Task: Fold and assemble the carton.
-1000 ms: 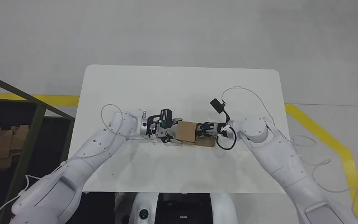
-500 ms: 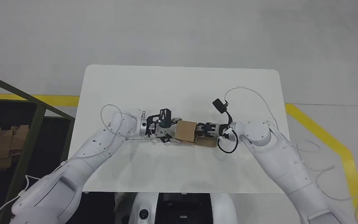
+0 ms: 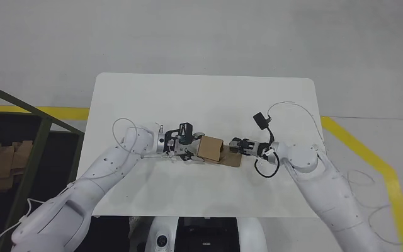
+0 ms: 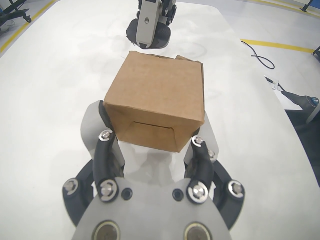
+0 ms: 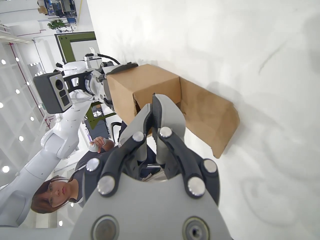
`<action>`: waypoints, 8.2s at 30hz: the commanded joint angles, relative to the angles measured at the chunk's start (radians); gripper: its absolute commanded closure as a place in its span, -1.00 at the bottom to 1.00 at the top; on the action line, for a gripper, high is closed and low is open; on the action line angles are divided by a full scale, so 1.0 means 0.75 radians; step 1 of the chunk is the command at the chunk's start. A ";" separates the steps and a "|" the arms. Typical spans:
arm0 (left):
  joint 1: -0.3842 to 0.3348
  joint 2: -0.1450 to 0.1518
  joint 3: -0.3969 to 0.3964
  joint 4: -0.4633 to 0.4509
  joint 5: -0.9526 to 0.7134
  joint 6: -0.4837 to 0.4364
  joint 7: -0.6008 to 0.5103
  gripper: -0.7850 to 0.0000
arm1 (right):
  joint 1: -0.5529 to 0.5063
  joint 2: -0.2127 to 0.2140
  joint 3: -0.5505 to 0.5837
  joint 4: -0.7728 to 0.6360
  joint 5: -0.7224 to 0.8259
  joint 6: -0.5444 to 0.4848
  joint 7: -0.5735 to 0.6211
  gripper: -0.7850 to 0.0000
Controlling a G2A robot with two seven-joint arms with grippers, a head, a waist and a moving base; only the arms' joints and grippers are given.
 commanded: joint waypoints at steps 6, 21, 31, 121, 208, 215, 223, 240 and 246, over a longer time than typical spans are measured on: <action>0.003 0.000 -0.003 -0.007 -0.005 0.000 -0.009 -0.55 | -0.091 0.016 0.021 -0.038 -0.036 0.060 0.024 1.00; 0.002 -0.004 -0.005 -0.009 -0.017 0.000 -0.027 -0.54 | 0.142 -0.083 -0.226 0.243 0.134 -0.023 -0.069 1.00; 0.004 -0.003 -0.014 -0.003 -0.027 0.000 -0.036 -0.55 | 0.271 -0.149 -0.342 0.399 0.239 -0.098 -0.039 1.00; 0.021 0.005 -0.040 -0.017 -0.009 -0.008 -0.005 -0.53 | 0.129 -0.046 -0.122 0.185 0.034 -0.191 0.141 0.40; 0.026 0.004 -0.054 -0.015 -0.044 -0.024 -0.079 -0.51 | 0.123 -0.054 -0.133 0.251 0.148 -0.241 0.080 0.62; 0.028 0.005 -0.055 -0.015 -0.040 -0.025 -0.069 -0.51 | 0.122 -0.057 -0.143 0.218 0.127 -0.212 0.057 0.63; 0.030 0.007 -0.056 -0.017 -0.033 -0.025 -0.060 -0.51 | 0.137 -0.063 -0.166 0.186 0.093 -0.176 0.042 0.61; 0.022 0.004 -0.052 -0.004 -0.032 -0.029 -0.055 -0.49 | 0.095 -0.051 -0.115 0.167 0.113 -0.209 0.054 0.54; 0.020 0.003 -0.051 0.000 -0.035 -0.030 -0.057 -0.50 | 0.070 -0.043 -0.090 0.142 0.107 -0.205 0.048 0.57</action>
